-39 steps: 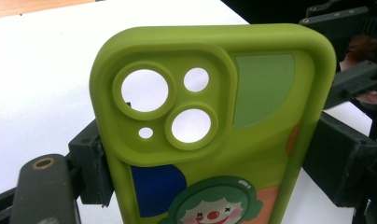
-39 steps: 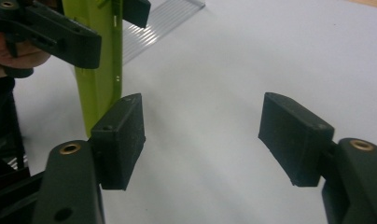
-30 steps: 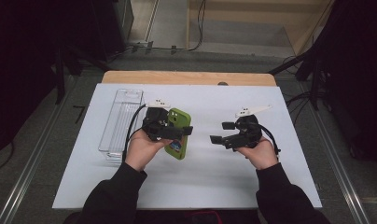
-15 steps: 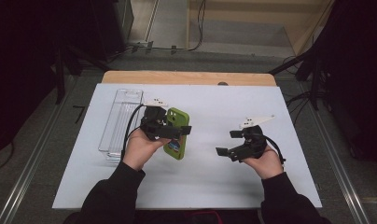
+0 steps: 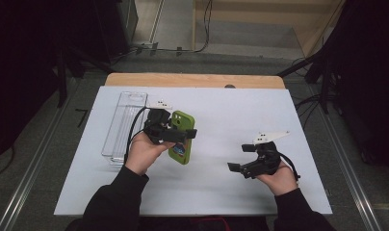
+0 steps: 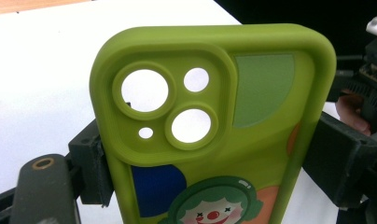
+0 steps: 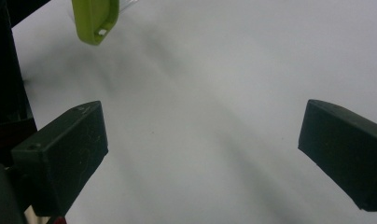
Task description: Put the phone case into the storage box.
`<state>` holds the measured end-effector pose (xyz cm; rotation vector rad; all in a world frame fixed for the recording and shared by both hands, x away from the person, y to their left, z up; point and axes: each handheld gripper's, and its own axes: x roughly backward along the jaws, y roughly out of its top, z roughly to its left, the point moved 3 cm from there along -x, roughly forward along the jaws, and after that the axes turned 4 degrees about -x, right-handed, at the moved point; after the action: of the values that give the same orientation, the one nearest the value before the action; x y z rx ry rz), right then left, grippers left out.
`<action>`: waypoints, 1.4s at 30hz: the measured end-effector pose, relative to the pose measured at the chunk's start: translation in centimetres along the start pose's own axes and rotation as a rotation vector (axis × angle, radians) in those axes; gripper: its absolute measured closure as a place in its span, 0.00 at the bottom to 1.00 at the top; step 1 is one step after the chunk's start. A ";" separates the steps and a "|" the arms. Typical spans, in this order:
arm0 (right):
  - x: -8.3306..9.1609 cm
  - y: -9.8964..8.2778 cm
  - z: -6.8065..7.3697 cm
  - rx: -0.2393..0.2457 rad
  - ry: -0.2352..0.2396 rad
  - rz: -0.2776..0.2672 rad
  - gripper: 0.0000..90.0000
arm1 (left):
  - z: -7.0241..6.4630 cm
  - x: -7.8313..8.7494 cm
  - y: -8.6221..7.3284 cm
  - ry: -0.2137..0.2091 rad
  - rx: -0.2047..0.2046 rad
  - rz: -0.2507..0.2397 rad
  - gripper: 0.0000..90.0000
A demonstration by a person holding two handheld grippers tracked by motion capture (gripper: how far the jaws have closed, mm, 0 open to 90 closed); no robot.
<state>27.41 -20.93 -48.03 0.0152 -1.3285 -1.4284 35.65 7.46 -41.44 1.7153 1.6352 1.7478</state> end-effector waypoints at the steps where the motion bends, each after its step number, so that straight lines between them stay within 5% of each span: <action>1: 0.1 -0.2 0.0 0.002 0.000 0.001 0.00 | 0.0 0.0 0.0 -0.001 -0.001 0.000 0.19; 23: 0.7 -3.5 -0.7 0.007 -0.004 0.033 0.00 | 0.6 2.5 1.1 -0.010 -0.012 0.000 0.19; 42: 0.7 -3.8 -0.9 -0.005 0.006 0.027 0.00 | 1.5 5.0 1.5 0.012 -0.021 0.012 0.19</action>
<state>25.17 -23.05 -50.50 -0.0016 -1.3159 -1.4075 36.07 11.46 -37.85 1.7124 1.6084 1.7777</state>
